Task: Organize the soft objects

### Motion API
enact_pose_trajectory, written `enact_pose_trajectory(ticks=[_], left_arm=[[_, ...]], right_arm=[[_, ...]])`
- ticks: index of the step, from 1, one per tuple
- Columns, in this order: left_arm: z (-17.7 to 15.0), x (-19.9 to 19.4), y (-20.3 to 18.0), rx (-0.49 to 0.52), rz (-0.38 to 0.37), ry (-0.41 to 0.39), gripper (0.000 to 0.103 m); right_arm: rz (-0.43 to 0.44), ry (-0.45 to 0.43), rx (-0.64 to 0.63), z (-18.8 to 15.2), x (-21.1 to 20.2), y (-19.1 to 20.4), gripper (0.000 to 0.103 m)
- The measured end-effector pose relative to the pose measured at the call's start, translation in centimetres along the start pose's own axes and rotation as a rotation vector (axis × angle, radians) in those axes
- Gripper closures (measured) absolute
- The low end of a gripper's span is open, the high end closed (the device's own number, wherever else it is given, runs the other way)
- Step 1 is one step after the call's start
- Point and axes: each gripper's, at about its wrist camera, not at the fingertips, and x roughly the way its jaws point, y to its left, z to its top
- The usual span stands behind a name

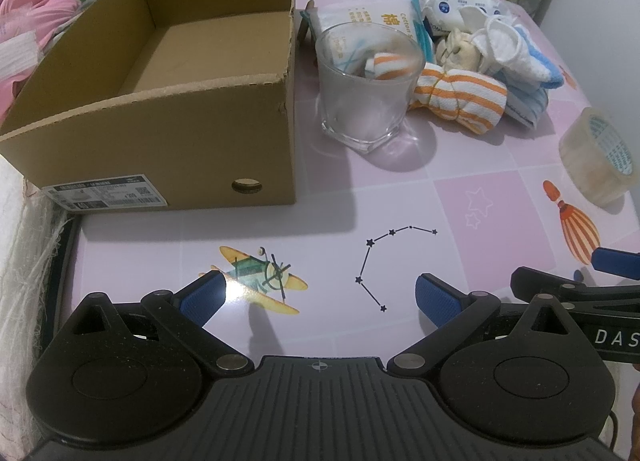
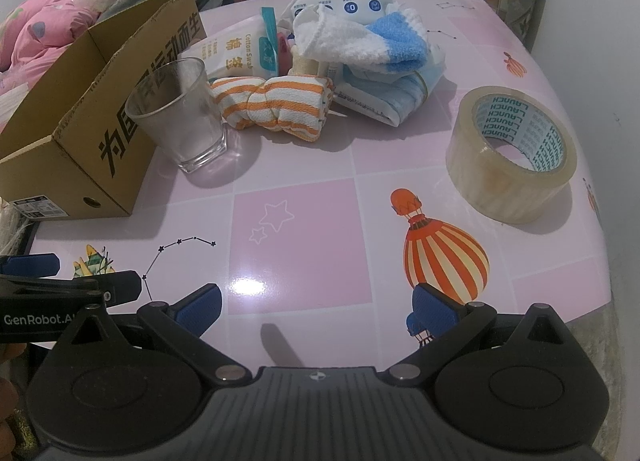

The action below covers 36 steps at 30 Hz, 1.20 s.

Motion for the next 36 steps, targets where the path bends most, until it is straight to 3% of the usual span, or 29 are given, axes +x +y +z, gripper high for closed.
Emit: enact_pose_trajectory(ticks=[20, 28, 36], left_arm=[[-0.2, -0.2, -0.1, -0.004, -0.005, -0.020, 0.002], [0.1, -2.1, -0.8, 0.018, 0.004, -0.127, 0.002], [1.0, -4.4, -2.3, 0.054, -0.028, -0.287, 0.001]], right_arm=[[0.004, -0.026, -0.003, 0.0, -0.5, 0.0, 0.064], [0.034, -0.101, 0.009, 0.4, -1.8, -0.7, 0.064], [0.052, -0.264, -0.026, 1.3, -4.5, -2.1, 0.064]])
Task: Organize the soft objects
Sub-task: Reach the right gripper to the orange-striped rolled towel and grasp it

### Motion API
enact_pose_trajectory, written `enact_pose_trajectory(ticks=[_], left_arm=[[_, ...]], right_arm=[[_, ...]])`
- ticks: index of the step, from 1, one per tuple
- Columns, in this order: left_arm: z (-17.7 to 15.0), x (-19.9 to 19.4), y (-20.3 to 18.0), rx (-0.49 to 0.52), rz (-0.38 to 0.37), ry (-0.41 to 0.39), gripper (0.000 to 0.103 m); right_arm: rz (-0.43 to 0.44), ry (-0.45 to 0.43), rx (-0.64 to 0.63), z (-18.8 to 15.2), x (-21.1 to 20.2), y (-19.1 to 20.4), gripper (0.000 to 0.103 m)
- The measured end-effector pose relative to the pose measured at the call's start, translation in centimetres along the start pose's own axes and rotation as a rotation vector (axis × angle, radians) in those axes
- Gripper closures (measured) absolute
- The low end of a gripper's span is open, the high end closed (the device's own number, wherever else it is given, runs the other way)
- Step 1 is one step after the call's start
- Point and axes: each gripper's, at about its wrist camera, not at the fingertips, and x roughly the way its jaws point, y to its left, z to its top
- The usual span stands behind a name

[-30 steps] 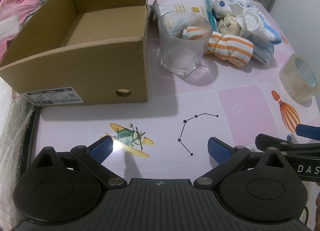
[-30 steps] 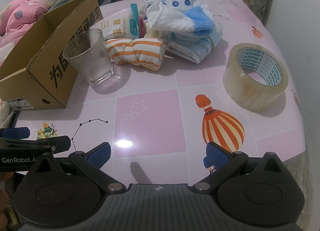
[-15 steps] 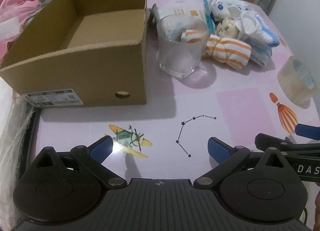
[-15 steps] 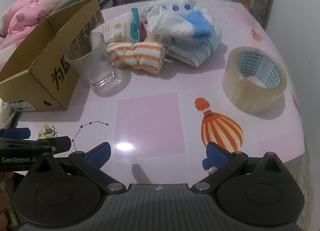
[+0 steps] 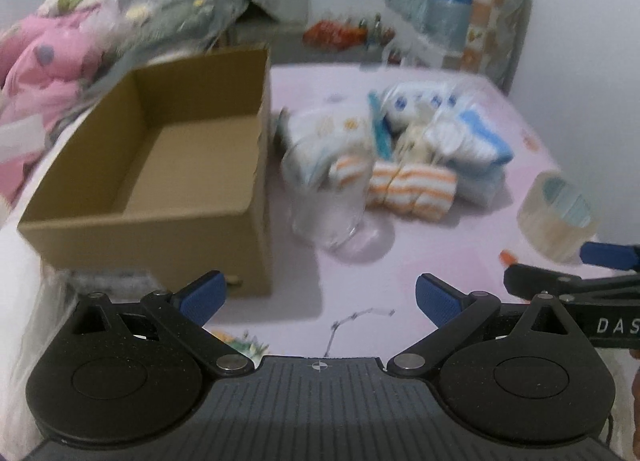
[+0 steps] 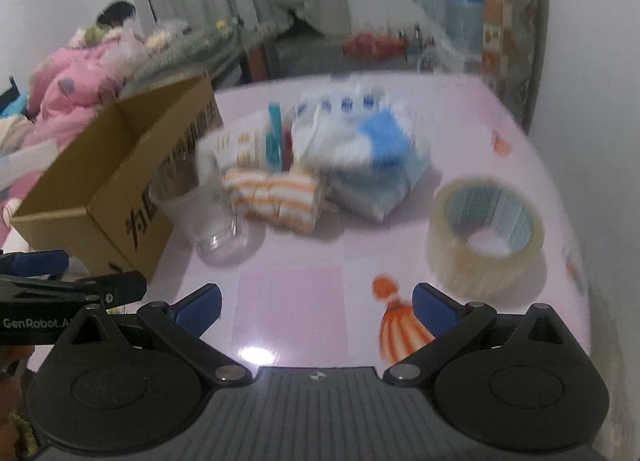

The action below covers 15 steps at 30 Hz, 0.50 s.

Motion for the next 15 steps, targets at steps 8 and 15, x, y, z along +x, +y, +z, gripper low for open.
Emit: enact_pose_trajectory(ticks=[8, 15], left_arm=[[0.9, 0.3, -2.7, 0.092, -0.133, -0.108, 0.001], [-0.3, 2.7, -3.9, 0.126, -0.226, -0.111, 0.004]], right_arm=[[0.042, -0.259, -0.143, 2.7, -2.4, -2.1, 0.064], [0.176, -0.227, -0.294, 5.9, 0.6, -1.6, 0.065]])
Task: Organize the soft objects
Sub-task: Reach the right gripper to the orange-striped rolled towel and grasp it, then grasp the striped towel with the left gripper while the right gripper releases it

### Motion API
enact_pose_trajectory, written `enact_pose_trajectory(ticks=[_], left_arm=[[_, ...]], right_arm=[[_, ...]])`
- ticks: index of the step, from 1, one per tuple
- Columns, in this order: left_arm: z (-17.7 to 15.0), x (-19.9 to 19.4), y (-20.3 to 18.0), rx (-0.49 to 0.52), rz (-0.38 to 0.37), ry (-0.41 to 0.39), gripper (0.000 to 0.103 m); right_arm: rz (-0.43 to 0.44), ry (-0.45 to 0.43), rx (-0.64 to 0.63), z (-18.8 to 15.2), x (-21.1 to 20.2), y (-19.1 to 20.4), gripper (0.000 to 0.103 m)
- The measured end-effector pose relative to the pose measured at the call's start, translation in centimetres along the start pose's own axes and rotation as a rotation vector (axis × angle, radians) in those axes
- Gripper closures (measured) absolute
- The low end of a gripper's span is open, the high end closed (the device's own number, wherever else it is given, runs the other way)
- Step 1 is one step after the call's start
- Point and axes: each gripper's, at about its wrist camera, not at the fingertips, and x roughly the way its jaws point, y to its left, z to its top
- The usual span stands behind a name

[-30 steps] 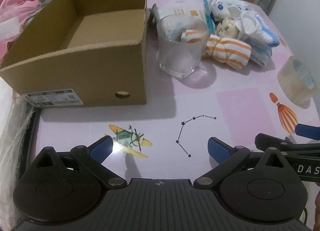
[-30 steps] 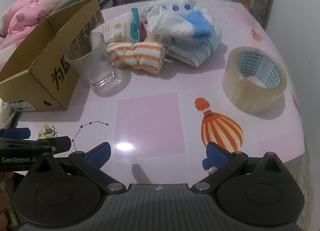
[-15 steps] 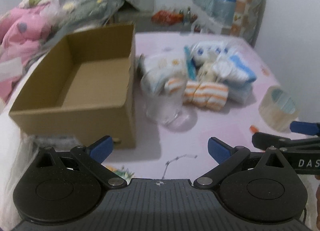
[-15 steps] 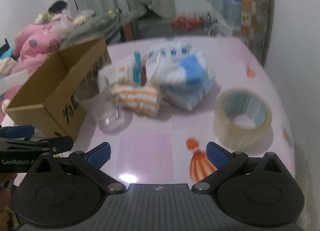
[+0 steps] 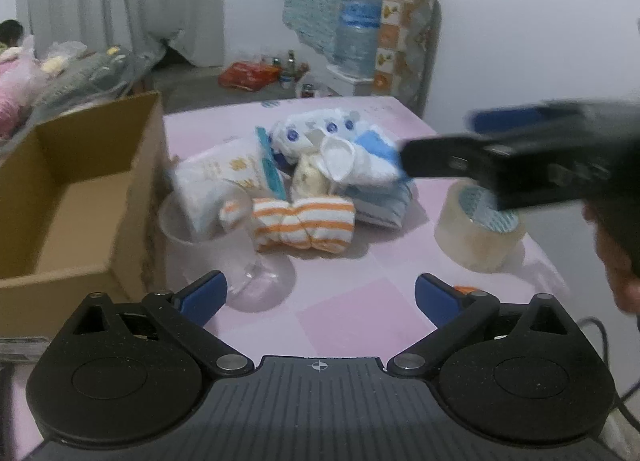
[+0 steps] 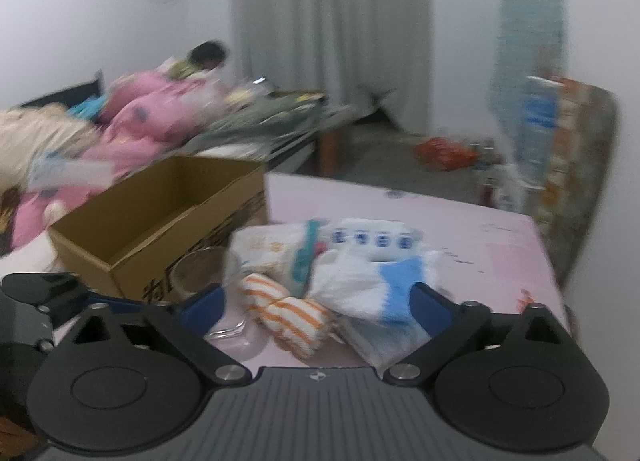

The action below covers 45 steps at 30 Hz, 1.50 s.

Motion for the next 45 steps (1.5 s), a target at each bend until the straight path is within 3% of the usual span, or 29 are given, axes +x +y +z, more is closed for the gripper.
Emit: enact_pose_trajectory(ticks=[9, 16, 21, 27, 34, 40, 45], left_arm=[[-1.3, 1.5, 1.6, -0.046, -0.070, 0.042, 0.009], [-2.0, 1.9, 1.9, -0.033, -0.110, 0.088, 0.018], [-2.3, 1.5, 2.0, -0.027, -0.117, 0.102, 0.018], [-2.5, 1.2, 2.3, -0.031, -0.120, 0.107, 0.022], [-2.9, 0.2, 3.3, -0.059, -0.154, 0.109, 0.022], [-3.5, -0.8, 4.0, -0.086, -0.254, 0.139, 0.022], [-3.8, -1.1, 4.5, -0.098, -0.293, 0.152, 0.022]], right_arm=[[0.121, 0.213, -0.206, -0.2, 8.1, 3.3, 0.065], [0.106, 0.295, -0.377, -0.4, 11.7, 5.3, 0.065], [0.073, 0.357, -0.493, -1.0, 14.3, 6.1, 0.065], [0.050, 0.431, -0.548, -1.5, 15.3, 6.6, 0.067], [0.082, 0.560, -0.326, -1.0, 13.9, 4.7, 0.068], [0.186, 0.670, 0.086, -1.8, 11.8, 1.7, 0.068], [0.293, 0.717, 0.295, -3.7, 10.3, 1.7, 0.068]])
